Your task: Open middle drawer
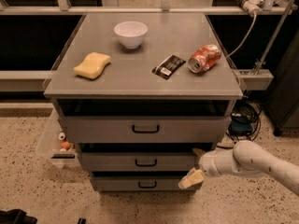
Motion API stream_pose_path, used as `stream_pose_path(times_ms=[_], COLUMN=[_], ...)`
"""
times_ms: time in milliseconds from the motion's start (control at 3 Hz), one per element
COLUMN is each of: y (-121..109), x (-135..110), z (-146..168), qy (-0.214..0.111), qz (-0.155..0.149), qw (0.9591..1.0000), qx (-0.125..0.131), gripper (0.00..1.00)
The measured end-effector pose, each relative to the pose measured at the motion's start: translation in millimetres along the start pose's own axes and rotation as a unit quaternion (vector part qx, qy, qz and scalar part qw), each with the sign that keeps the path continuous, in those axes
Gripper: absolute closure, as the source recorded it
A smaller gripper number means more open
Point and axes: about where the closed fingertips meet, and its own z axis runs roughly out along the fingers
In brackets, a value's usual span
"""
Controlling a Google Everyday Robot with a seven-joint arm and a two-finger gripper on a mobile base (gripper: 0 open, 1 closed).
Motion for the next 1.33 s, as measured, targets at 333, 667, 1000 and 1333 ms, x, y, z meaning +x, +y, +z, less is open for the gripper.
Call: stream_pose_path(times_ms=[333, 667, 1000, 1333], y=[-12.7, -31.6, -31.7, -22.3], x=[3.3, 4.4, 4.3, 21.2], z=[4.5, 13.7, 13.8, 20.1], qy=[0.010, 0.023, 0.023, 0.044], qz=[0.001, -0.002, -0.002, 0.015], qw=[0.9999, 0.9996, 0.9996, 0.9989], qx=[0.007, 0.016, 0.016, -0.003], gripper=[0.00, 0.00, 0.00, 0.00])
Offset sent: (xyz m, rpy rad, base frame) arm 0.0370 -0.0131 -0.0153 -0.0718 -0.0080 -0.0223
